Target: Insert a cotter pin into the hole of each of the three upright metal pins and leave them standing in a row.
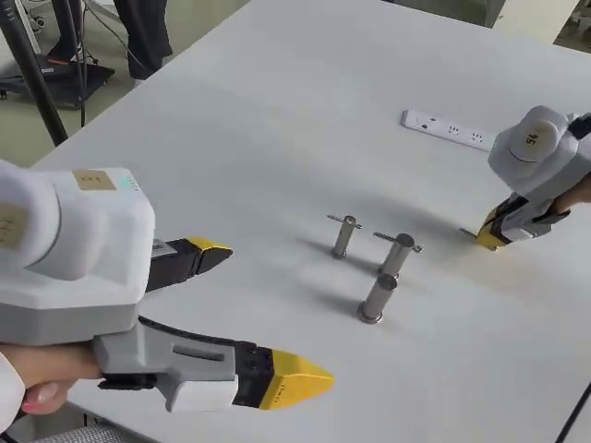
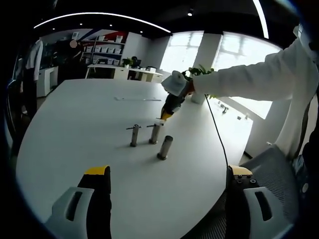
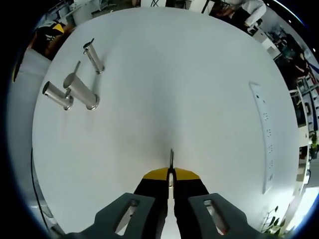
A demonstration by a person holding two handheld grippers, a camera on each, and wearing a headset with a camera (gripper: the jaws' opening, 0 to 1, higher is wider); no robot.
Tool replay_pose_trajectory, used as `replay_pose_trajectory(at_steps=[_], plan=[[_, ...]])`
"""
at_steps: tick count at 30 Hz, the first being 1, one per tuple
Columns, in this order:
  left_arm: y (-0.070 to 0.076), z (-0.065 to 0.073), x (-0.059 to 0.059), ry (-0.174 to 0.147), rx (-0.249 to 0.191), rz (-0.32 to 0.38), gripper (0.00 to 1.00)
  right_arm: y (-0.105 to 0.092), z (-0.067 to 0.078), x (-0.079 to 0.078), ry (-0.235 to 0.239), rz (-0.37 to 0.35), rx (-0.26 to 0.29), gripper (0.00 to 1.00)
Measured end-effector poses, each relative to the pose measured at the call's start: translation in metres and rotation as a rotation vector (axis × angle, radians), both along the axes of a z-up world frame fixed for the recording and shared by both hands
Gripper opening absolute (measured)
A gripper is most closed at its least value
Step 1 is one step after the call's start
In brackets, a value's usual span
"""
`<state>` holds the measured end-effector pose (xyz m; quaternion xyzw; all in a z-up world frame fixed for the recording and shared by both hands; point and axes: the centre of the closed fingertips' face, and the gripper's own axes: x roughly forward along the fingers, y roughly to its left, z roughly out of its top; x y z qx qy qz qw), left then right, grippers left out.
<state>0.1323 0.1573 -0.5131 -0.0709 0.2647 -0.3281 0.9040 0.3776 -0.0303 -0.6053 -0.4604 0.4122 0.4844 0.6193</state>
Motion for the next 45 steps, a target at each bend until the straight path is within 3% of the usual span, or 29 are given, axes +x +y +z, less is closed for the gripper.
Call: replay_pose_trajectory(at_steps=[3,8,12,13,15,17,19,22,27,30,34,38,39,40,42,43,45], plan=[[-0.001,0.001,0.002,-0.005,-0.004,0.001,0.96,0.002,0.008,-0.001,-0.013,0.0,0.032,0.0],[-0.001,0.008,0.009,-0.042,-0.005,0.018,0.97,0.003,0.022,-0.01,-0.026,-0.001,0.066,0.0],[-0.004,0.011,0.013,-0.047,-0.006,0.009,0.97,0.012,0.041,-0.024,-0.053,0.023,0.142,0.0],[-0.001,0.014,0.018,-0.066,0.005,0.03,0.96,0.016,0.048,-0.029,-0.06,0.036,0.17,0.0],[-0.002,0.016,0.02,-0.07,-0.004,0.034,0.92,0.021,0.058,-0.037,-0.073,0.048,0.202,0.0],[-0.006,0.027,0.025,-0.098,-0.061,0.045,0.88,0.032,0.072,-0.055,-0.073,0.066,0.279,0.0],[-0.011,0.034,0.027,-0.111,-0.093,0.038,0.88,0.036,0.08,-0.065,-0.081,0.082,0.304,0.0],[-0.018,0.038,0.032,-0.117,-0.094,0.02,0.87,0.045,0.092,-0.088,-0.098,0.124,0.342,0.0],[-0.031,0.04,0.039,-0.117,-0.087,-0.02,0.83,0.057,0.108,-0.115,-0.127,0.159,0.399,0.0],[-0.044,0.042,0.039,-0.102,-0.128,-0.059,0.77,0.061,0.112,-0.116,-0.148,0.179,0.431,0.0],[-0.059,0.044,0.042,-0.091,-0.162,-0.083,0.69,0.066,0.125,-0.136,-0.17,0.197,0.484,0.0],[-0.07,0.051,0.047,-0.079,-0.239,-0.067,0.66,0.07,0.136,-0.151,-0.223,0.216,0.522,0.0],[-0.073,0.052,0.047,-0.075,-0.251,-0.075,0.66,0.07,0.138,-0.153,-0.242,0.229,0.525,0.0],[-0.076,0.052,0.047,-0.067,-0.263,-0.085,0.64,0.071,0.143,-0.154,-0.296,0.26,0.532,0.0],[-0.08,0.053,0.048,-0.064,-0.267,-0.096,0.57,0.069,0.144,-0.161,-0.305,0.259,0.532,0.0],[-0.081,0.054,0.049,-0.067,-0.266,-0.096,0.53,0.065,0.145,-0.151,-0.321,0.259,0.536,0.0],[-0.083,0.056,0.052,-0.06,-0.279,-0.097,0.49,0.061,0.146,-0.152,-0.348,0.262,0.543,0.0]])
